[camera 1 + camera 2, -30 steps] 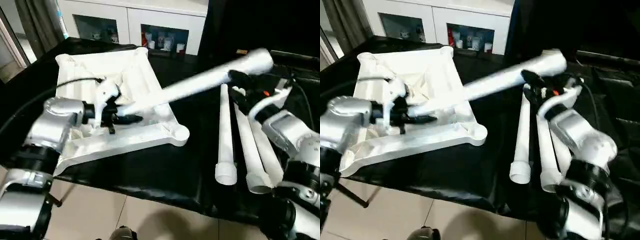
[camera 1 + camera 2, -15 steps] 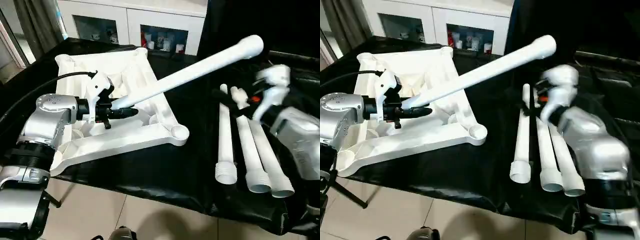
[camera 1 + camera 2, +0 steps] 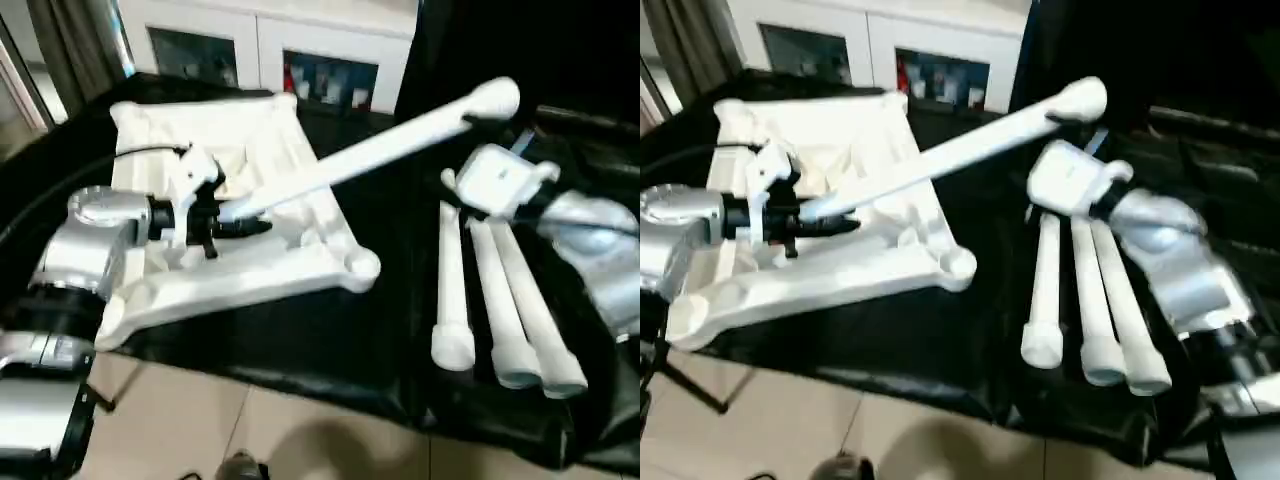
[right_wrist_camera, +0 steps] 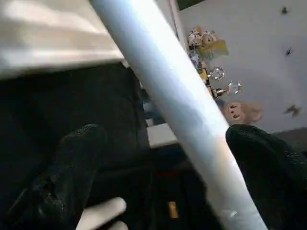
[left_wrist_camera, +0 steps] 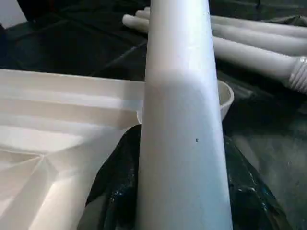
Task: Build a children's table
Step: Insert table leg to table base
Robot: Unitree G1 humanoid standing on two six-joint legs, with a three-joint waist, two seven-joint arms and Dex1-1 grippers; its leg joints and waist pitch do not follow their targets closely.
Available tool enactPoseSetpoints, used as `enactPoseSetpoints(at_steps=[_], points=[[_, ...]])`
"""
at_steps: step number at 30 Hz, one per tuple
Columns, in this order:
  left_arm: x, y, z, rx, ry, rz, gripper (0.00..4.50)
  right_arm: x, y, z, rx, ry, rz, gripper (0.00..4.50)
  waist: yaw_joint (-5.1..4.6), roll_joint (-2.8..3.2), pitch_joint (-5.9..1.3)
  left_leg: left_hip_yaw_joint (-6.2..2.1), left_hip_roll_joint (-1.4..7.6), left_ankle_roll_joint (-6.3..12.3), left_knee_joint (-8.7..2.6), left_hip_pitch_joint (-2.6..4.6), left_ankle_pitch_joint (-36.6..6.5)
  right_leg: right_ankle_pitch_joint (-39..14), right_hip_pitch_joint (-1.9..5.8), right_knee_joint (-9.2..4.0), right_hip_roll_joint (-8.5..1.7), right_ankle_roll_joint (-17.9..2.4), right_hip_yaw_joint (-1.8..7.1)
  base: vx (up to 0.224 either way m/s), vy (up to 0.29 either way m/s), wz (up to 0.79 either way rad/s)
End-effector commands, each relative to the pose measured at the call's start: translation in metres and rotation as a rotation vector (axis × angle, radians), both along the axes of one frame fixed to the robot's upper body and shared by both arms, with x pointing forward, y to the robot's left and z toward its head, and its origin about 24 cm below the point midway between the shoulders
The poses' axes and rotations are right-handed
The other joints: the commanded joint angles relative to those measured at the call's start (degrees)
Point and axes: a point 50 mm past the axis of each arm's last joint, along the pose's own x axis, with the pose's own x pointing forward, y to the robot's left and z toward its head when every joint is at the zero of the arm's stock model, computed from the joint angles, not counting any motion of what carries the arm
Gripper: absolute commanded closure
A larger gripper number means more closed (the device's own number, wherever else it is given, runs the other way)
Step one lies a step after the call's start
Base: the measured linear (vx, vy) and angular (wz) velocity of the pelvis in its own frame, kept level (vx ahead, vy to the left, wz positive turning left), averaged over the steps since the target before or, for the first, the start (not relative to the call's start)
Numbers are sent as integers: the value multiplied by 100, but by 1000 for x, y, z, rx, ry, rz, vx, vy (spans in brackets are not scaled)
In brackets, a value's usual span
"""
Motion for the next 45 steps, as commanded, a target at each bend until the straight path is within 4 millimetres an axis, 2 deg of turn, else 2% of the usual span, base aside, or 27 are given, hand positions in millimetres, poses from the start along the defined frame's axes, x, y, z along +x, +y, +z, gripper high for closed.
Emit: enactPoseSetpoints(at_steps=[1,4,5,6,11,12,16,17,20,27,35,36,37,40,41,43,45], points=[[-1,-3,9,19,-19,-42,317,6,-4,4,-70,-51,-6,0,-61,-5,-464,-49,99,38,-262,218,-702,405,221,-339,-356,-1239,211,0,0,0],[-4,-4,12,34,-7,-75,317,13,-7,0,-108,-81,-20,0,-68,-9,-457,-49,101,51,-256,214,-722,411,232,-337,-354,-1244,221,0,0,0],[-6,-3,13,44,3,-89,317,16,-9,-1,-136,-100,-30,0,-84,-32,-462,-45,94,63,-256,208,-695,462,238,-331,-338,-1246,213,0,0,0],[-7,-3,14,50,9,-97,317,18,-10,-2,-152,-111,-35,0,-95,-13,-461,-50,96,49,-256,213,-669,457,226,-322,-343,-1263,204,0,0,0],[-8,-2,18,50,9,-107,317,23,-14,-4,-181,-114,-60,0,-153,-32,-457,-42,81,80,-242,195,-697,539,255,-319,-322,-1240,213,0,0,0],[-8,-2,19,49,9,-108,317,23,-14,-5,-186,-111,-55,28,-161,-48,-461,-46,83,96,-239,189,-691,559,261,-312,-330,-1241,209,0,0,0],[-8,0,20,54,5,-107,317,24,-13,-8,-185,-99,-42,48,-188,-45,-457,-42,84,144,-235,190,-714,501,249,-318,-324,-1262,206,0,0,0],[-9,0,20,61,5,-107,317,25,-13,-10,-180,-95,-35,65,-189,-66,-459,-38,85,141,-234,190,-722,477,249,-321,-330,-1265,205,0,0,0],[-10,2,20,67,9,-103,317,27,-13,-15,-185,-84,-26,85,-215,-46,-452,-37,83,119,-232,194,-767,392,241,-323,-323,-1283,207,0,0,0],[-10,3,21,72,5,-100,318,27,-14,-18,-175,-62,-16,145,-235,-54,-453,-35,85,166,-224,188,-714,557,245,-307,-310,-1306,205,0,0,0],[-7,6,22,84,-26,-62,318,28,-17,-21,-156,-48,-11,210,-258,-49,-451,-37,86,127,-220,187,-824,449,242,-315,-310,-1309,207,0,0,0],[-3,8,23,74,-41,-22,262,27,-18,-22,-148,-43,-16,221,-262,-51,-450,-35,82,141,-217,179,-800,499,245,-310,-302,-1309,206,0,0,0],[-3,8,23,74,-41,-22,248,27,-18,-22,-148,-43,-16,227,-254,-47,-451,-36,84,143,-220,190,-805,496,241,-316,-311,-1312,206,0,0,0],[2,15,32,1,-85,43,239,25,-22,-25,-113,-30,-30,232,-256,-35,-461,-38,75,143,-212,180,-813,586,256,-310,-309,-1346,203,0,0,0],[3,17,35,-12,-114,54,214,25,-23,-26,-96,-23,-34,240,-256,-40,-462,-42,79,145,-212,183,-812,585,256,-312,-312,-1347,201,0,0,0],[5,21,41,-34,-165,78,205,25,-24,-28,-64,-9,-44,244,-266,-44,-460,-41,82,151,-212,178,-868,558,252,-309,-310,-1355,200,0,0,0],[10,45,58,-190,-233,211,200,23,-28,-32,2,17,-73,248,-272,-20,-468,-32,61,135,-204,190,-899,650,250,-307,-290,-1393,203,0,0,0]])
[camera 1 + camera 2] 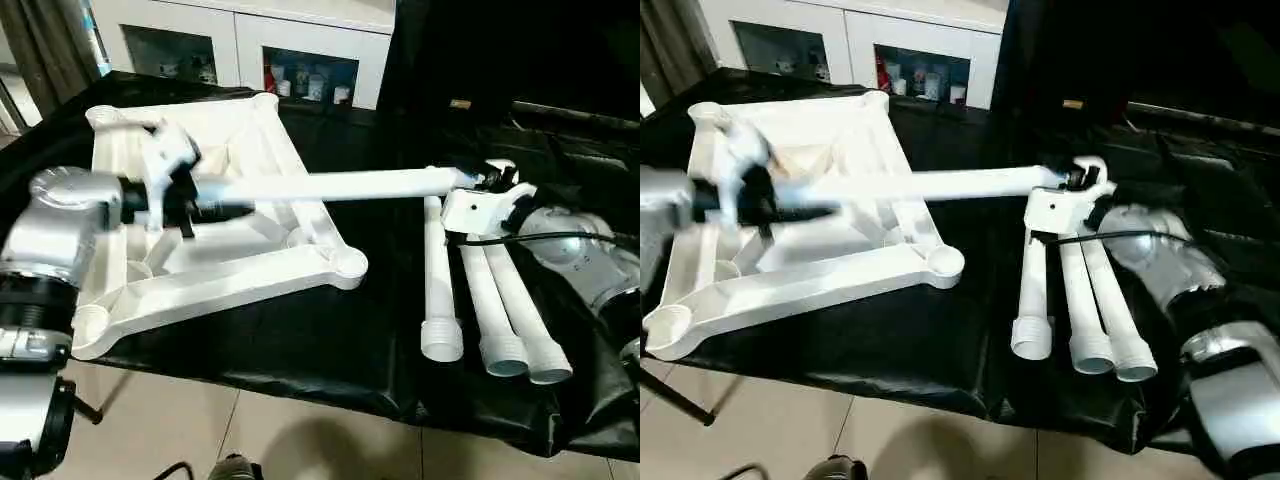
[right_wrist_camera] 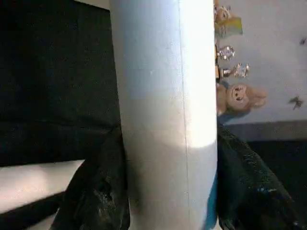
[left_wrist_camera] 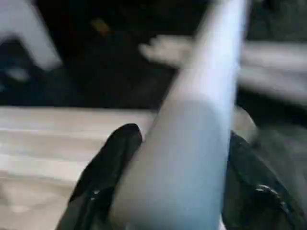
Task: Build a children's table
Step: Insert table leg to table base
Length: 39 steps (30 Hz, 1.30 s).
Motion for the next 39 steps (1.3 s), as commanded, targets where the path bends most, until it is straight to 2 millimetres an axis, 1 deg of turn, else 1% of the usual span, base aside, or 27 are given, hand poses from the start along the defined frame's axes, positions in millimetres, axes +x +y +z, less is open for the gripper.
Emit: enactPoseSetpoints(at_steps=[1,4,5,6,7,9,10,12,13,14,15,16,17,18,19,20,21,23,24,25,26,27,30,32,34,38,39], points=[[3,23,21,-145,-85,109,200,0,-11,2,71,7,-54,250,3,6,-492,-39,53,114,-262,209,-831,741,251,-310,-291,-1419,194,0,0,0],[4,37,29,-242,-119,170,200,-1,-13,1,89,15,-68,255,18,14,-478,-43,62,105,-266,220,-901,629,246,-320,-318,-1448,190,0,0,0],[3,53,36,-360,-144,252,200,1,-15,-1,171,38,-104,255,14,10,-475,-38,55,110,-265,214,-924,610,246,-318,-305,-1460,187,0,0,0],[3,58,38,-394,-149,274,200,1,-15,-1,204,49,-117,256,24,22,-475,-48,69,115,-273,222,-978,545,245,-322,-332,-1479,187,0,0,0],[1,62,35,-377,-130,296,200,2,-14,-1,299,75,-134,256,29,-8,-469,-43,84,123,-276,226,-1028,481,236,-334,-333,-1480,186,0,0,0],[0,64,31,-339,-115,311,200,4,-11,0,432,115,-143,257,50,1,-472,-43,110,192,-277,226,-1041,410,235,-324,-345,-1462,186,0,0,0],[0,59,20,-290,-76,303,200,4,-2,0,616,193,-102,257,66,-35,-472,-35,126,240,-278,228,-1009,442,227,-316,-343,-1491,180,0,0,0],[1,52,15,-280,-51,273,200,4,4,-1,704,251,-79,257,121,-8,-471,-48,168,321,-286,227,-924,464,213,-299,-373,-1521,168,0,0,0],[2,37,8,-260,-15,229,200,4,14,-3,845,354,-37,257,124,-12,-471,-43,170,316,-290,222,-879,471,199,-294,-364,-1534,161,0,0,0],[2,35,7,-258,-12,224,200,3,16,-3,860,366,-31,257,165,-9,-479,-44,183,360,-290,234,-838,556,215,-287,-388,-1584,172,0,0,0],[3,31,5,-253,-5,211,200,3,19,-3,906,401,-15,258,203,9,-493,-35,178,356,-283,238,-774,604,187,-280,-372,-1620,162,0,0,0],[5,19,3,-267,16,179,200,1,26,-5,971,480,20,258,239,-21,-502,-27,180,337,-280,243,-750,659,196,-268,-376,-1646,160,0,0,0],[7,4,2,-295,38,140,200,-2,35,-9,1049,606,68,258,277,-7,-504,-39,193,315,-282,245,-725,641,181,-261,-399,-1642,154,0,0,0],[10,-21,3,-370,78,87,200,-11,49,-17,1135,813,186,258,312,-16,-496,-41,194,326,-292,251,-760,670,199,-262,-384,-1680,149,0,0,0],[10,-21,3,-370,78,87,200,-11,49,-17,1135,813,186,258,391,-5,-498,-39,218,309,-280,274,-881,640,163,-268,-414,-1738,141,0,0,0],[11,-28,5,-397,91,77,200,-15,52,-19,1153,871,226,258,387,-22,-492,-28,202,268,-288,252,-921,589,166,-269,-398,-1742,136,0,0,0],[10,-39,8,-427,105,32,200,-20,54,-23,1178,967,268,259,424,-87,-496,-36,194,153,-303,226,-944,444,184,-283,-416,-1672,130,0,0,0],[9,-49,11,-450,118,-6,200,-25,55,-26,1201,1036,309,259,453,-95,-487,-32,191,12,-317,241,-1041,208,188,-302,-425,-1594,135,0,0,0],[6,-71,21,-547,152,-84,172,-36,57,-25,1291,1170,413,259,460,-188,-474,-24,184,-55,-330,226,-1063,30,179,-338,-437,-1523,141,0,0,0],[6,-71,21,-547,152,-84,172,-36,57,-25,1291,1170,413,259,481,-178,-489,-22,175,-58,-319,237,-1016,123,235,-306,-426,-1547,141,0,0,0],[3,-84,27,-600,170,-141,160,-41,57,-20,1348,1224,471,259,533,-155,-478,-14,189,-46,-304,257,-959,168,169,-311,-441,-1576,144,0,0,0],[2,-86,28,-604,175,-155,148,-42,57,-18,1354,1228,480,259,544,-225,-479,-28,185,-72,-317,214,-905,130,194,-314,-451,-1553,128,0,0,0],[-8,-106,32,-610,217,-258,124,-47,55,-8,1379,1269,547,259,543,-231,-463,-36,167,-201,-324,205,-1011,-304,186,-357,-481,-1348,147,0,0,0],[-10,-108,33,-611,228,-274,114,-48,55,-7,1380,1274,557,259,525,-246,-445,-39,153,-261,-337,211,-1103,-573,178,-406,-493,-1226,165,0,0,0],[-12,-119,31,-597,265,-300,83,-51,55,-2,1383,1296,586,259,502,-225,-445,-58,147,-327,-355,221,-1143,-803,184,-444,-491,-1076,169,0,0,0],[-16,-128,29,-601,312,-315,70,-58,55,0,1370,1334,594,259,488,-207,-457,-66,152,-367,-363,230,-1036,-568,184,-428,-470,-1042,163,0,0,0],[-17,-130,29,-606,323,-320,46,-59,55,0,1371,1339,594,259,494,-203,-463,-69,152,-373,-359,238,-1024,-441,181,-413,-459,-1077,155,0,0,0]])
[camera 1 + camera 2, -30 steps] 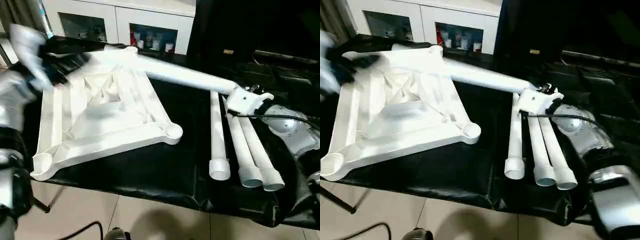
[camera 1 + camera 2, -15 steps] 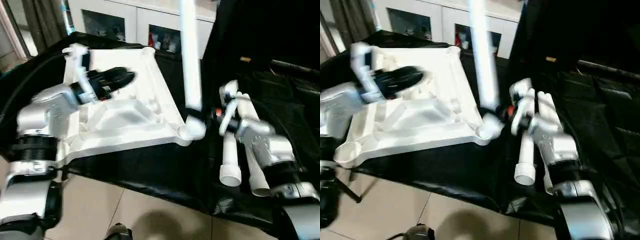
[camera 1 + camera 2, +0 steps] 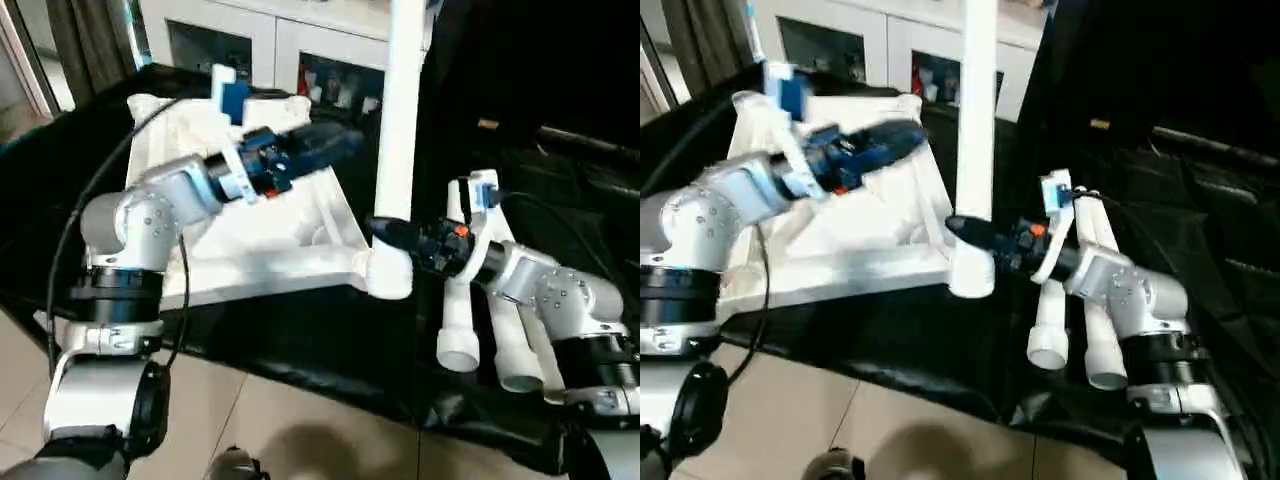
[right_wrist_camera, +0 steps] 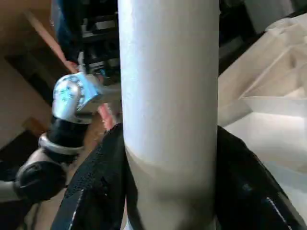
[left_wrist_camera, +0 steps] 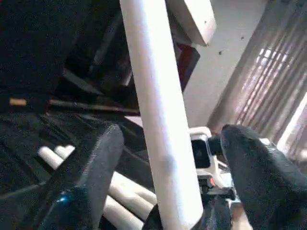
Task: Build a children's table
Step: Insert table leg to table base
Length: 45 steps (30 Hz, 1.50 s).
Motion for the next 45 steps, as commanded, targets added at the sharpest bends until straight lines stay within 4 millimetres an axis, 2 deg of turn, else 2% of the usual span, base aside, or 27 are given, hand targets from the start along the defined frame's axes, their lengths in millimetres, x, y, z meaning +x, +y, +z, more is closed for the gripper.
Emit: enactPoseSetpoints(at_steps=[1,6,11,12,14,15,17,18,19,26,27,29,32,34,36,37,39,40,44,45], points=[[-4,-10,4,-3,3,-33,41,-2,-8,8,9,-19,-6,259,-7,34,-458,-93,134,-369,-385,212,-1001,-349,192,-472,-408,-1100,186,0,0,0],[-5,-20,6,-30,27,-63,1,-6,-8,9,6,-10,-1,259,-26,28,-454,-91,122,-337,-382,201,-1004,-363,203,-490,-420,-1124,186,0,0,0],[-9,-29,12,-79,32,-105,0,-7,-6,6,-31,-8,-4,259,-16,32,-455,-90,125,-345,-378,206,-993,-321,205,-492,-423,-1135,185,0,0,0],[-11,-32,13,-95,37,-119,0,-7,-4,4,-60,-12,-17,259,-16,49,-451,-92,122,-357,-382,207,-1025,-376,202,-498,-423,-1138,186,0,0,0],[-12,-35,12,-85,43,-125,0,-5,-1,2,-107,-28,-46,259,-27,43,-442,-99,127,-390,-394,208,-1114,-525,201,-523,-429,-1073,189,0,0,0],[-11,-39,8,-42,37,-99,0,-3,2,2,-147,-50,-67,259,-35,66,-444,-105,129,-424,-398,211,-1130,-574,200,-525,-429,-1030,191,0,0,0],[-10,-40,6,-22,33,-84,0,-2,3,2,-162,-61,-75,259,-49,51,-448,-109,132,-455,-407,216,-1130,-575,202,-529,-424,-962,191,0,0,0],[-7,-43,2,9,43,-40,0,1,4,2,-191,-71,-110,259,-58,70,-444,-107,128,-447,-407,214,-1112,-522,198,-535,-416,-950,196,0,0,0],[-4,-44,0,20,51,-7,0,3,5,2,-210,-79,-131,259,-70,64,-444,-114,133,-469,-412,212,-1093,-472,199,-528,-415,-943,193,0,0,0],[7,-47,-5,45,92,138,0,7,19,11,-253,-149,-197,259,-83,68,-460,-115,123,-421,-405,210,-1014,-177,216,-503,-404,-973,189,0,0,0],[9,-47,-4,37,97,152,0,7,21,13,-253,-160,-204,259,-88,97,-469,-118,126,-408,-400,213,-969,-52,219,-491,-401,-986,188,0,0,0],[11,-46,-3,21,102,159,29,9,21,13,-257,-165,-218,259,-97,82,-471,-111,120,-393,-398,216,-941,63,224,-489,-393,-1005,187,0,0,0],[16,-44,0,17,110,224,39,12,20,13,-273,-174,-259,259,-104,97,-465,-109,123,-429,-405,226,-989,54,218,-491,-388,-1018,187,0,0,0],[18,-44,2,5,115,241,71,13,20,14,-277,-176,-271,259,-107,112,-468,-115,126,-426,-405,228,-1007,146,231,-486,-393,-1030,185,0,0,0],[19,-44,4,1,116,245,79,13,21,14,-277,-176,-278,259,-114,126,-470,-113,119,-414,-405,233,-965,241,228,-485,-383,-1046,183,0,0,0],[18,-43,5,-7,116,237,88,13,21,13,-276,-176,-284,259,-119,149,-473,-115,119,-416,-404,235,-964,290,232,-476,-382,-1070,181,0,0,0],[17,-42,7,-23,116,218,122,12,21,13,-274,-175,-285,259,-126,132,-474,-111,118,-408,-405,235,-963,322,237,-479,-379,-1088,180,0,0,0],[15,-42,8,-38,114,185,122,9,20,12,-267,-174,-263,259,-129,159,-476,-108,112,-393,-401,233,-913,407,240,-474,-378,-1115,181,0,0,0],[10,-43,8,-32,99,114,143,0,18,11,-265,-175,-198,259,-118,143,-475,-105,115,-347,-404,238,-889,487,260,-474,-368,-1126,180,0,0,0],[9,-44,6,-20,93,94,168,-3,17,10,-266,-176,-174,259,-134,166,-470,-110,113,-354,-416,232,-932,456,257,-488,-371,-1126,175,0,0,0]])
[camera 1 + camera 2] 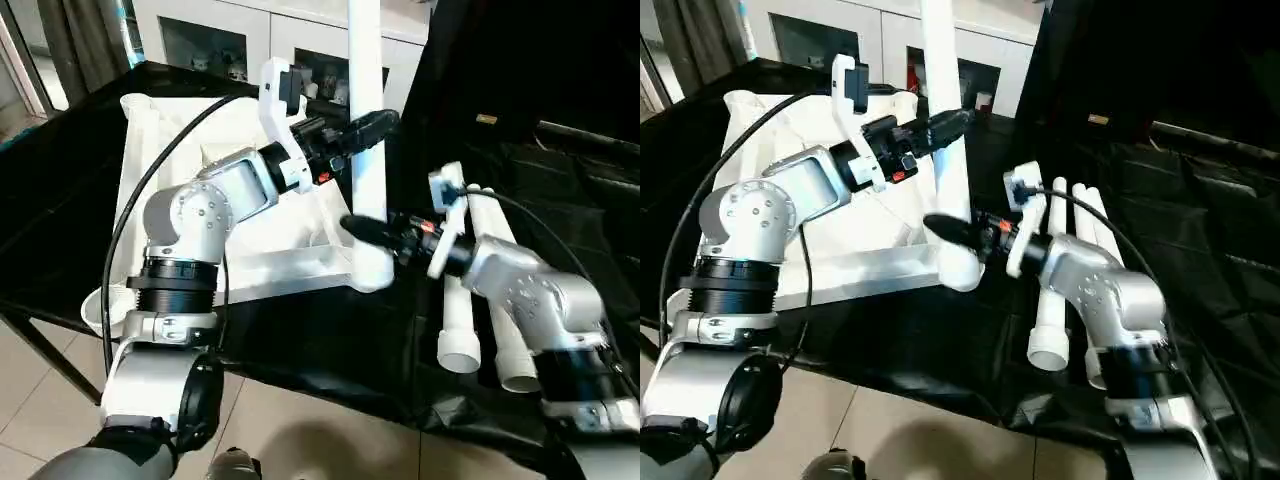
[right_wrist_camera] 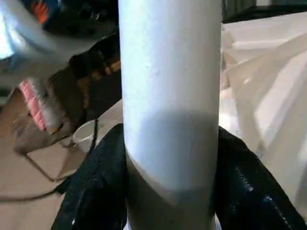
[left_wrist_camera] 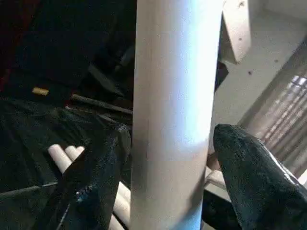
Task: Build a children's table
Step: Insert table leg to table base
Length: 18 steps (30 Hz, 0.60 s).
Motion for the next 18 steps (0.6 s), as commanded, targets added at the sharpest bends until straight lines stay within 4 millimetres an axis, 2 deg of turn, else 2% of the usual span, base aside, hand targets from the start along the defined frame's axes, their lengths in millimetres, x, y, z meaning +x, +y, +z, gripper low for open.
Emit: enactPoseSetpoints(at_steps=[1,3,5,7,11,12,17,18], points=[[-4,-7,2,14,-15,-50,166,-4,-2,7,4,-28,28,259,-30,114,-477,-111,137,-364,-372,233,-973,374,242,-405,-351,-1170,186,0,0,0],[-6,-10,-1,26,-17,-66,174,-7,-2,7,7,-28,51,259,-33,137,-476,-113,144,-362,-371,235,-1001,342,238,-413,-358,-1174,191,0,0,0],[-6,-11,-1,27,-19,-66,206,-8,-2,7,8,-27,54,259,-41,136,-481,-116,147,-343,-370,230,-978,410,245,-404,-364,-1213,190,0,0,0],[-6,-13,-2,42,-36,-55,210,-9,-1,7,9,-28,59,259,-61,142,-476,-119,149,-342,-374,227,-1000,376,242,-408,-360,-1238,186,0,0,0],[-7,-14,-2,31,-36,-62,250,-11,0,7,8,-29,69,259,-81,136,-477,-117,144,-322,-370,225,-992,319,247,-413,-366,-1246,188,0,0,0],[-6,-14,-2,29,-36,-57,250,-11,1,7,7,-30,72,259,-85,152,-480,-117,144,-315,-365,227,-975,337,243,-409,-362,-1256,191,0,0,0],[-2,-12,-1,19,-37,0,266,-6,0,3,-65,-57,8,259,-86,136,-475,-112,148,-299,-362,222,-932,346,243,-412,-366,-1263,196,0,0,0],[1,-11,0,45,-54,48,267,-2,-1,1,-122,-102,-36,203,-87,136,-478,-114,154,-303,-361,225,-913,366,239,-410,-370,-1251,194,0,0,0]])
